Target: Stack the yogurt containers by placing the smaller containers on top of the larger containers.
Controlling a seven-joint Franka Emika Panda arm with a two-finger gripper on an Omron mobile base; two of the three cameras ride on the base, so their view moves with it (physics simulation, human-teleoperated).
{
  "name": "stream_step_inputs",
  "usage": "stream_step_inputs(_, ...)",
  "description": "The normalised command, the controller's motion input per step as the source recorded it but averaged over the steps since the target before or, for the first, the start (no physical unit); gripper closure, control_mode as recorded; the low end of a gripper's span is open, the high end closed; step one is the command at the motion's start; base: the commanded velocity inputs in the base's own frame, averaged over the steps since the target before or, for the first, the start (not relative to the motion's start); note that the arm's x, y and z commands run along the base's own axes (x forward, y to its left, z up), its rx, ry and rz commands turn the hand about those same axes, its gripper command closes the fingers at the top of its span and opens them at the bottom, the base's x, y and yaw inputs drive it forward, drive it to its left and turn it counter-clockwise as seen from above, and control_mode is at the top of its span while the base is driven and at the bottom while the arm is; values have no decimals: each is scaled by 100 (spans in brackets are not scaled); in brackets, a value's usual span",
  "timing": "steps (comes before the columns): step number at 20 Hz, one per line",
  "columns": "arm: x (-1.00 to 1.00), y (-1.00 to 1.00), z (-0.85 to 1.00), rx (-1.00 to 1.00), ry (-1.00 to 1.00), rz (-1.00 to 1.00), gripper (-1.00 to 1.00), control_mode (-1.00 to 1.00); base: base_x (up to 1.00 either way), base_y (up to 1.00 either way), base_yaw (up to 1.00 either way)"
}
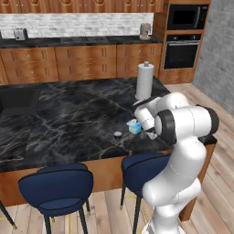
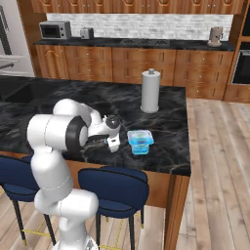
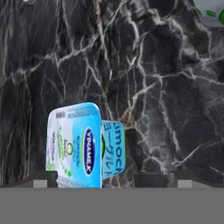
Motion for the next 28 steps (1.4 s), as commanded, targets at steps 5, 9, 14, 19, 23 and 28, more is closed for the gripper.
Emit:
stream_step_inputs(5, 22, 0, -10, 0, 0, 0, -100, -100, 0, 0, 0)
stream_step_inputs(9, 21, 0, -9, 0, -1, 0, -100, -100, 0, 0, 0)
stream_step_inputs(14, 14, 0, -8, 0, -1, 0, -100, -100, 0, 0, 0)
stream_step_inputs(19, 13, 0, -8, 0, -1, 0, -100, -100, 0, 0, 0)
stream_step_inputs(23, 14, 0, -7, 0, -1, 0, -100, -100, 0, 0, 0)
stream_step_inputs(28, 12, 0, -6, 0, 0, 0, -100, -100, 0, 0, 0)
